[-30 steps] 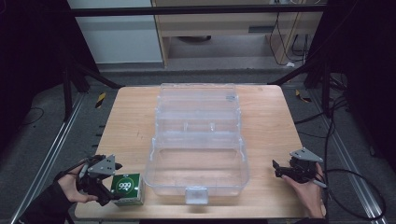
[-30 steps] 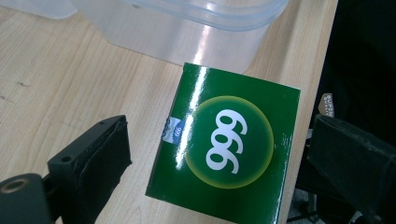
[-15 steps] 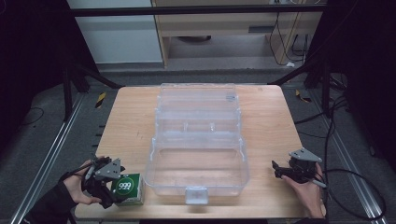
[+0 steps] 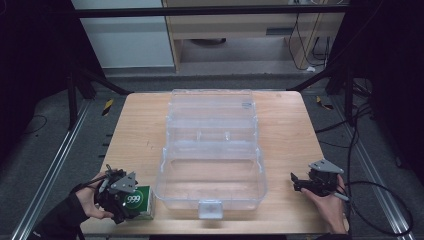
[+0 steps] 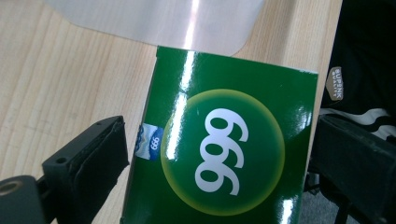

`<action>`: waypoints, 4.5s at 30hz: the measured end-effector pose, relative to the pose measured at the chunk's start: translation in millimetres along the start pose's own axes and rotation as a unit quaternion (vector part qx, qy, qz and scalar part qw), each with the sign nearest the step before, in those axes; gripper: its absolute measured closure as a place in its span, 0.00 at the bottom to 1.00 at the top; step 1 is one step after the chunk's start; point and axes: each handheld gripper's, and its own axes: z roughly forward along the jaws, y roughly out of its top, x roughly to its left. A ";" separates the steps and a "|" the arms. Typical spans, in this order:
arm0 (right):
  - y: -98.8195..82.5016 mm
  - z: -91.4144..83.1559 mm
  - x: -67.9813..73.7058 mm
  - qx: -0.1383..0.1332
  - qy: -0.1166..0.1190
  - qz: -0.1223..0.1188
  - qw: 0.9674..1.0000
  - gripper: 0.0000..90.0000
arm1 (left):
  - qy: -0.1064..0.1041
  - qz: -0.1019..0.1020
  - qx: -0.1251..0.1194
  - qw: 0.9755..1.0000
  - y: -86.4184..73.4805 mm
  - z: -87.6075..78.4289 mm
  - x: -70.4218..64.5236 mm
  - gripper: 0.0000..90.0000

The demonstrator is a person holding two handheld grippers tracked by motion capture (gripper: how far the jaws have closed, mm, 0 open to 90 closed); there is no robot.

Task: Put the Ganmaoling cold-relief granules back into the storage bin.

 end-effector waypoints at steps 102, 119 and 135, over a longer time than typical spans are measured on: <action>-2.0 3.6 2.2 0.017 0.016 -0.006 1.000 0.03 | 0.021 0.030 -0.054 0.998 81.0 -86.2 22.9 0.16; -1.9 3.6 2.5 0.017 0.017 -0.007 1.000 0.03 | 0.010 0.056 -0.055 0.997 113.8 -70.6 27.2 0.16; -2.0 3.8 2.7 0.018 0.019 -0.011 1.000 0.03 | -0.002 0.068 -0.052 0.996 132.9 -51.5 27.4 0.16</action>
